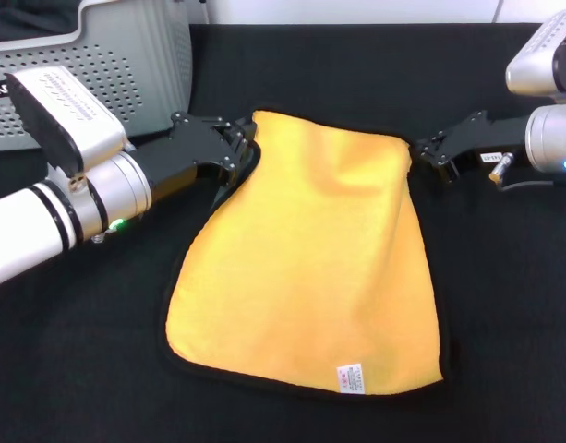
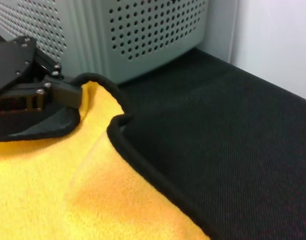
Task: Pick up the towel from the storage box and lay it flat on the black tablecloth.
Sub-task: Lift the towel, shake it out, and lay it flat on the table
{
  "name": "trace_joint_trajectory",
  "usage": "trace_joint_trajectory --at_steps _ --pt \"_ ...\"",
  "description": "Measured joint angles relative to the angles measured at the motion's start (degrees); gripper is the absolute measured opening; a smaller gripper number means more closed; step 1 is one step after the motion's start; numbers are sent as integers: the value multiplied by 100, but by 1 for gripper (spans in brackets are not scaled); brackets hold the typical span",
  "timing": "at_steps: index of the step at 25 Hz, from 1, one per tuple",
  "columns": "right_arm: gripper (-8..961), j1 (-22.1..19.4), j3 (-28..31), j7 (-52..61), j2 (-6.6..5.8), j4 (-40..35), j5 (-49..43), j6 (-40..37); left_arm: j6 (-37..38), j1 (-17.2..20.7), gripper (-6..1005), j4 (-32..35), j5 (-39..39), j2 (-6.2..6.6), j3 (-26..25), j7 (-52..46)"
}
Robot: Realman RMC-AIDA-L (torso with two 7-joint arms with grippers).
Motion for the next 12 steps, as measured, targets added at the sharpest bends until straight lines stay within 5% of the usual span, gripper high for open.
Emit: trace_joint_trajectory --at_steps 12 --pt "74 -16 -22 21 5 12 -7 81 -30 -7 11 381 536 41 23 605"
